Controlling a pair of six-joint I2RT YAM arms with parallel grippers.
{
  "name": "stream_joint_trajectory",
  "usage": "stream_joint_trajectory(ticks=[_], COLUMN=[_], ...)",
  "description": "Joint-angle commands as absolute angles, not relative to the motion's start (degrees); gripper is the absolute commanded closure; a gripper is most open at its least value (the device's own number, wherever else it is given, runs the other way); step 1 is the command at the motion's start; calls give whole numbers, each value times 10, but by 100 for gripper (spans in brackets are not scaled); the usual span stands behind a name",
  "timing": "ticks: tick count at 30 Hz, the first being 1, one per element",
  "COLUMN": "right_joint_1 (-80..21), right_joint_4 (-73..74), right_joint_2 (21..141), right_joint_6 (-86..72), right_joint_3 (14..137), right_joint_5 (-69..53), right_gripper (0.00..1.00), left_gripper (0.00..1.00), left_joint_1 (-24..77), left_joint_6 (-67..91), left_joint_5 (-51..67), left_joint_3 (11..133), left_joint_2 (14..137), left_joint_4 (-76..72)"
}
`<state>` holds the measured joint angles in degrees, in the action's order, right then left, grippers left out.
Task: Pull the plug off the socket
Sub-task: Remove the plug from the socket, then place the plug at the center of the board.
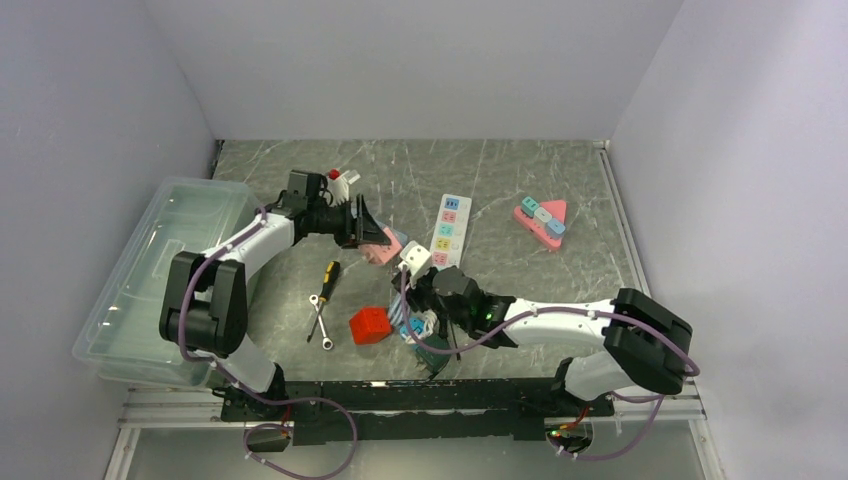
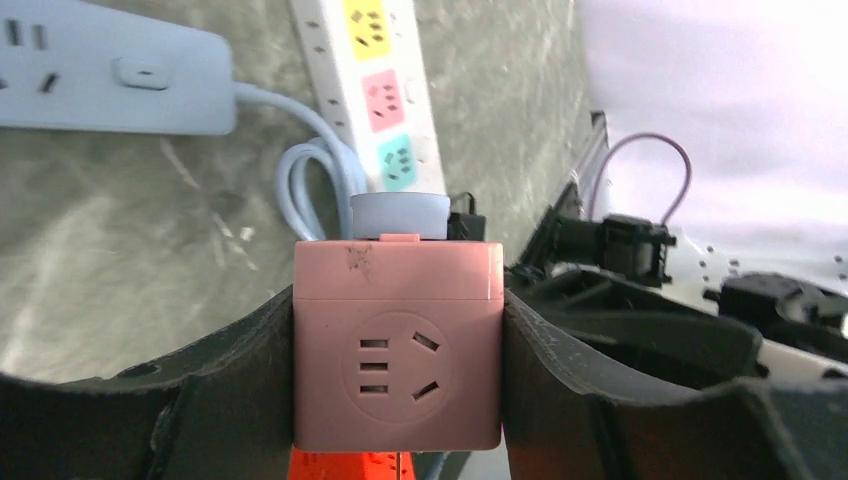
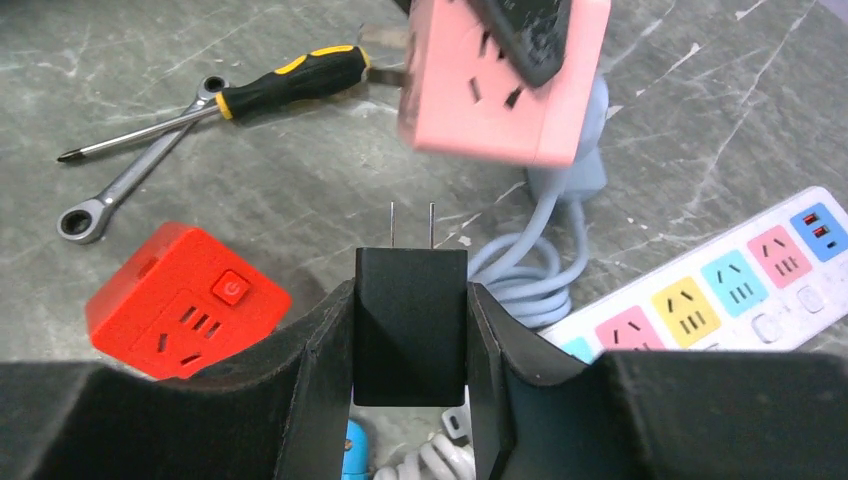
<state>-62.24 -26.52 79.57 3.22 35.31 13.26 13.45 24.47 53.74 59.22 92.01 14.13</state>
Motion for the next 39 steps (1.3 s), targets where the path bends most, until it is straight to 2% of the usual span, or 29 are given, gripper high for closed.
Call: stream_joint_trajectory(ticks=[1,4,10,14,21,25,27,34,36,39], right_joint_1=[-634,-633,-632,-631,-631,-631,-631,-628,-615,-587], right_joint_4=[-248,-251,-276,-253,-238,-255,-259,-260,-253,-248], right_joint_2=[784,781,738,709,701,722,737,718,694,654], right_joint_6=[-17,-46,-29,-36,-108,-144,-154,-137,-115,-78], right_joint_3=[392,391,361,346,301,285,285,277,278,277], right_joint_5=[205,218,149,84,46,45,49,64,51,19], right_gripper=[100,100,100,100,99,88,79,36,29,25], left_gripper=[100,100,100,100,100,100,100,100,100,100], left_joint_1=[117,117,110,105,105,105,106,110,113,115], left_joint_6=[233,231,226,188,92,50,39,17,15,23], left_joint_5=[494,494,510,564,641,658,670,710,713,719], left_joint_3=[597,598,602,621,637,637,636,634,635,634], left_joint_2=[906,908,899,887,826,795,786,764,764,765], left_joint_4=[88,91,86,98,144,173,177,190,193,183])
